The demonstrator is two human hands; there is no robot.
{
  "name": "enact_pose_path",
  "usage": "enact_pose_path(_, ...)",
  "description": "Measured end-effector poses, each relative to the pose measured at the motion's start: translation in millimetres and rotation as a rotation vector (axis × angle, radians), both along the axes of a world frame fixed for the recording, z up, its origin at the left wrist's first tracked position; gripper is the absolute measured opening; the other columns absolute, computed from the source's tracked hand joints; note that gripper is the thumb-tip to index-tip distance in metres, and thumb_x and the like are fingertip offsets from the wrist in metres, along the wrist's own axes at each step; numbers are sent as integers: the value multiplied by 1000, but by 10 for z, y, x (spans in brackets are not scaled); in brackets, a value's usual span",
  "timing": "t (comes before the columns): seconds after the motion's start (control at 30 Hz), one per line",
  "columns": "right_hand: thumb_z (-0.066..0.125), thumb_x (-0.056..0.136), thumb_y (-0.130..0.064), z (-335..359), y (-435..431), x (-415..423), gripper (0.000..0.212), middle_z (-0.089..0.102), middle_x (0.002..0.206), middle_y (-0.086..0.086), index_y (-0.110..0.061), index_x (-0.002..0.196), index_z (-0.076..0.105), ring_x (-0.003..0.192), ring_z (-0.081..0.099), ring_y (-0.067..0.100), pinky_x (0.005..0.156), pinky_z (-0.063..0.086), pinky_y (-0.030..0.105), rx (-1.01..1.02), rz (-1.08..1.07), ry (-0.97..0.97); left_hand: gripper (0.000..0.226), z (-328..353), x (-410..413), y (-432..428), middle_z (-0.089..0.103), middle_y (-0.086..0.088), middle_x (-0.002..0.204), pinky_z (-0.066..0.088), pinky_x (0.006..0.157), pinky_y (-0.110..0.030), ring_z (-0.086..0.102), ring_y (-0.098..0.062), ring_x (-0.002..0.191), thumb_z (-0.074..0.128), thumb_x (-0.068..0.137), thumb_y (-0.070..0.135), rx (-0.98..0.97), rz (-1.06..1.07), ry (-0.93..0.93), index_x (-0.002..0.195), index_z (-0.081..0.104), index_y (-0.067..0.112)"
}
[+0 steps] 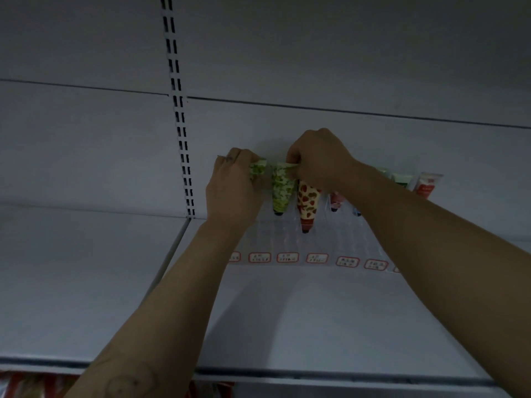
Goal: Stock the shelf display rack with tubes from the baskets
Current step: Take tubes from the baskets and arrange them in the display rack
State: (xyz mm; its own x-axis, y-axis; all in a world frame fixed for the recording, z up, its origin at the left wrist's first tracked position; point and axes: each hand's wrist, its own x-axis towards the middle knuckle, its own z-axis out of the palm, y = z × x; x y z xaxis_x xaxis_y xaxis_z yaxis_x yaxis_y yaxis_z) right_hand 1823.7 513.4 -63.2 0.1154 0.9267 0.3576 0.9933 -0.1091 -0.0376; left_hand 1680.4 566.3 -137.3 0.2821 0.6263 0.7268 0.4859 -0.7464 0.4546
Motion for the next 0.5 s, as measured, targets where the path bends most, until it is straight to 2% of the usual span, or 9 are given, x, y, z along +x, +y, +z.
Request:
enact_pose_path(0.23,66,81,-8,-24,3,-31,14,70,89,13,-3,91,73,81,63,26,67,44,25,-11,37,-88,24,-42,-14,17,58,-11,108,36,67,-31,49,-31,102,63,83,4,8,-14,3,107,61,6)
enact_pose_path(0.5,59,81,-1,-60,68,-17,14,66,88,16,1,90,71,78,59,25,61,39,26,-47,12,-138,24,-32,-24,21,58,-11,109,39,68,-32,49,-32,103,63,84,5,3,-29,17,108,61,6)
